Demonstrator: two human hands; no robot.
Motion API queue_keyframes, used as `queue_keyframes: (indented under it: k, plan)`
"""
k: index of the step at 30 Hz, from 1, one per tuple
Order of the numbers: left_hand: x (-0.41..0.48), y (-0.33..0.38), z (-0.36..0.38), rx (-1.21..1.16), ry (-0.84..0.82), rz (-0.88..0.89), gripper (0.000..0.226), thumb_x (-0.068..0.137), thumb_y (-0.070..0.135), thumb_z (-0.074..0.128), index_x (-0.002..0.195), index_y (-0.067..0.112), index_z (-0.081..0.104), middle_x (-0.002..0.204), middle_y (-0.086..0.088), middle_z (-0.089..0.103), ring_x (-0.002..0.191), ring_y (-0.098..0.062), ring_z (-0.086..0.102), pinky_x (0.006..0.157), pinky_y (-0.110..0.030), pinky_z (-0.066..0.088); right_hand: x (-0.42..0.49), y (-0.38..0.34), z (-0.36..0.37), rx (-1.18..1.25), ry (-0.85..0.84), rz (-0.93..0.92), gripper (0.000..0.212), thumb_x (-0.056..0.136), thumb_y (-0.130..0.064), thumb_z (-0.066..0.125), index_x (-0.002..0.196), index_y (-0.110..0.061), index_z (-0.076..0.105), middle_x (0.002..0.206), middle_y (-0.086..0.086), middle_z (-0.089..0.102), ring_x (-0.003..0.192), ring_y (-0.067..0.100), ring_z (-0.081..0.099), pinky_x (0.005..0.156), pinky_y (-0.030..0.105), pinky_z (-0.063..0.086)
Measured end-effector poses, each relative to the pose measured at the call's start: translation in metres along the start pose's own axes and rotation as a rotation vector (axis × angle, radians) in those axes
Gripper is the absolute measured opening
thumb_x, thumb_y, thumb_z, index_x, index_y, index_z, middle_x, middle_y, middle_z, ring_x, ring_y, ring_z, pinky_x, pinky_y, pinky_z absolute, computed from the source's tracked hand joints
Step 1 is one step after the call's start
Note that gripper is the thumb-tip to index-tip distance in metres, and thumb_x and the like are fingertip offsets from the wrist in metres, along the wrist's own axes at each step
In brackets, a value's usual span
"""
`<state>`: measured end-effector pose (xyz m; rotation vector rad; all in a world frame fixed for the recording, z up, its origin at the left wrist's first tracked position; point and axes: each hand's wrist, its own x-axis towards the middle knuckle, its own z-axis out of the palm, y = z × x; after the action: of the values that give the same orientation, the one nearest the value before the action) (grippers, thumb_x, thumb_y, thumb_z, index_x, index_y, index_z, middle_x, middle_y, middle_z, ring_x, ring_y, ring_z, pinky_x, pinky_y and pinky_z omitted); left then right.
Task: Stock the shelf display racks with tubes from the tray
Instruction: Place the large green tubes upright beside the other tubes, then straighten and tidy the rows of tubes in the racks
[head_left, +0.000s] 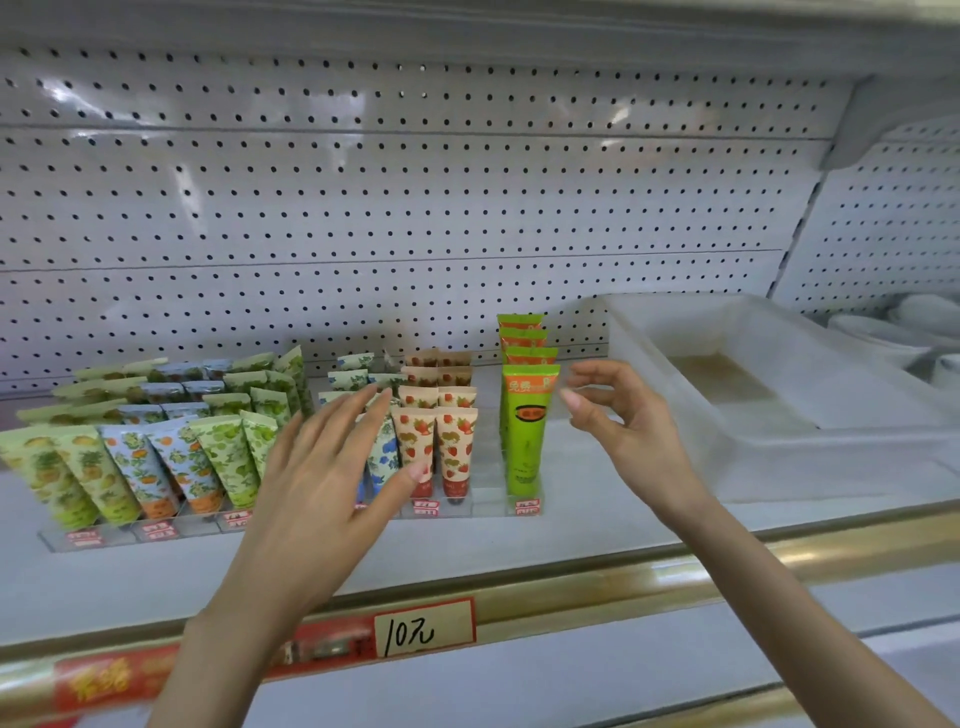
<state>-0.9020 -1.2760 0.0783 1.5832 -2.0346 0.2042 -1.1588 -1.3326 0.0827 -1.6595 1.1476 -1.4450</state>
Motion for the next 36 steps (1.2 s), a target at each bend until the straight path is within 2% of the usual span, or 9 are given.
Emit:
queue_keyframes:
  k: [4,10,12,16,21,25,30,32,36]
  plan:
    - [0.0,0.014,-0.009,-0.032,0.016,-0.02,0.074,0.086,0.067,0.019,0.143,0.023,0.034,0.146,0.004,0.037,0.132,-0.009,0.024,0.111,-0.042,0.021,0.003,-0.008,-0.011,0.017,0.022,-0.016,0.017,0.084,-0.031,0.063,0.1,-0.029,0.06,0.091,-0.019,0.063,0.09,0.004,0.06,0.087,0.051,0.051]
    - [0.001,0.021,-0.024,-0.062,0.063,-0.084,0.075,0.084,0.068,0.018,0.144,0.026,0.03,0.148,0.007,0.033,0.134,-0.012,0.025,0.108,-0.03,0.016,0.01,-0.032,-0.013,0.006,0.027,-0.125,0.012,0.089,-0.018,0.06,0.098,-0.027,0.06,0.09,-0.014,0.061,0.083,0.001,0.057,0.08,0.049,0.053]
    - [0.002,0.021,-0.029,-0.071,0.06,-0.093,0.077,0.083,0.07,0.016,0.144,0.026,0.032,0.148,0.007,0.034,0.135,-0.014,0.027,0.109,-0.034,0.019,0.012,-0.042,-0.013,-0.016,0.027,-0.174,0.012,0.09,-0.017,0.06,0.098,-0.027,0.06,0.091,-0.01,0.06,0.082,0.0,0.055,0.078,0.044,0.054]
    - [0.01,0.014,-0.046,-0.089,0.069,-0.083,0.077,0.081,0.069,0.018,0.142,0.026,0.035,0.147,0.007,0.035,0.135,-0.015,0.03,0.109,-0.036,0.022,0.021,-0.063,-0.012,-0.037,0.024,-0.259,0.012,0.092,-0.016,0.057,0.096,-0.027,0.06,0.084,-0.008,0.055,0.073,0.0,0.051,0.062,0.021,0.049]
    - [0.033,-0.019,-0.085,-0.125,0.108,-0.05,0.068,0.083,0.065,0.03,0.136,0.024,0.046,0.139,0.003,0.048,0.126,-0.018,0.042,0.102,-0.033,0.031,0.044,-0.096,-0.001,-0.131,-0.015,-0.32,0.016,0.092,-0.018,0.058,0.092,-0.034,0.061,0.075,-0.014,0.054,0.063,0.001,0.05,0.051,0.022,0.045]
    - [0.057,-0.05,-0.107,-0.13,0.031,-0.046,0.052,0.09,0.057,0.041,0.135,0.03,0.046,0.14,0.008,0.047,0.115,-0.023,0.051,0.1,-0.035,0.037,0.063,-0.122,0.025,-0.216,-0.097,-0.306,0.012,0.091,-0.02,0.059,0.097,-0.031,0.062,0.078,-0.01,0.055,0.061,0.0,0.051,0.049,0.019,0.044]
    - [0.087,-0.079,-0.107,-0.182,-0.136,-0.028,0.038,0.092,0.046,0.046,0.129,0.036,0.05,0.129,0.017,0.053,0.113,-0.012,0.051,0.097,-0.03,0.039,0.08,-0.132,0.06,-0.412,-0.284,-0.273,0.01,0.09,-0.024,0.059,0.099,-0.02,0.064,0.076,-0.004,0.058,0.06,0.002,0.05,0.05,0.007,0.038]
    - [0.1,-0.089,-0.1,-0.211,-0.229,-0.011,0.036,0.092,0.042,0.049,0.126,0.032,0.054,0.119,0.016,0.058,0.112,-0.006,0.052,0.098,-0.032,0.04,0.089,-0.128,0.071,-0.507,-0.377,-0.232,0.011,0.09,-0.026,0.06,0.098,-0.021,0.065,0.077,-0.005,0.059,0.062,0.007,0.053,0.054,0.008,0.039]
    - [0.125,-0.107,-0.082,-0.231,-0.313,0.062,0.03,0.092,0.029,0.056,0.12,0.022,0.061,0.112,0.005,0.064,0.101,-0.008,0.058,0.089,-0.026,0.042,0.111,-0.109,0.087,-0.736,-0.539,-0.181,0.009,0.091,-0.03,0.058,0.095,-0.027,0.066,0.085,-0.005,0.062,0.074,0.016,0.057,0.066,0.016,0.044]
